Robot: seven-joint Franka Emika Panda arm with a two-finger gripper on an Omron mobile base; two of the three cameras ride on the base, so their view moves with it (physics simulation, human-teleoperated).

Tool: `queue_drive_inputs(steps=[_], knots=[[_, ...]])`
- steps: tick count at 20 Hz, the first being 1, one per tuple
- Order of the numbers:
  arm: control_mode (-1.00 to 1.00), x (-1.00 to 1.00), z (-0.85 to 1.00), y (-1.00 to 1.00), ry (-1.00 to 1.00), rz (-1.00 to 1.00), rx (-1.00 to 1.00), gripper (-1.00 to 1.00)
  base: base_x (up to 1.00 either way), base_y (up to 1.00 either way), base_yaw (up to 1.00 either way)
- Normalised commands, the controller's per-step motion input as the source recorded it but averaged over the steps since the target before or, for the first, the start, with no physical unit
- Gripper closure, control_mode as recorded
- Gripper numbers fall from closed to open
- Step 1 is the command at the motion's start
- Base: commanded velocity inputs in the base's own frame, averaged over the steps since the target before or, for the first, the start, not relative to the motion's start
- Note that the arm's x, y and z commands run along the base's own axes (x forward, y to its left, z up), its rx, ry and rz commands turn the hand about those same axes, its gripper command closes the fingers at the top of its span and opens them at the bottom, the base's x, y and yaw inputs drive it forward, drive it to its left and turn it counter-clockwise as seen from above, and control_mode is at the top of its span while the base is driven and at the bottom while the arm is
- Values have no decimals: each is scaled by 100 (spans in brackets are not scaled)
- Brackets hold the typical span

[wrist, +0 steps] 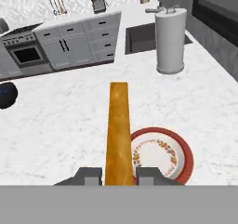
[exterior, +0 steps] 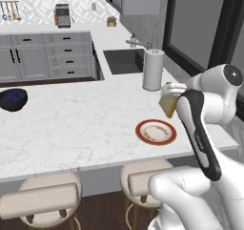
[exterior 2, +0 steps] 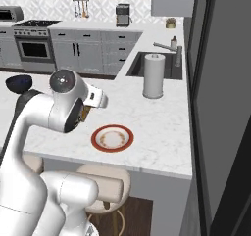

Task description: Start the toaster. Once the lever pops up, take the bread to the plate on the dining counter.

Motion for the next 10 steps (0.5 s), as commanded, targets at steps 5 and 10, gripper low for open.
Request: queue_drive_inputs(steps=[5, 10], knots=[[-100, 79, -43, 3, 4, 25, 23, 100, 0, 0, 0], [-100, 80, -35, 2, 14, 19, 16, 100, 0, 0, 0]])
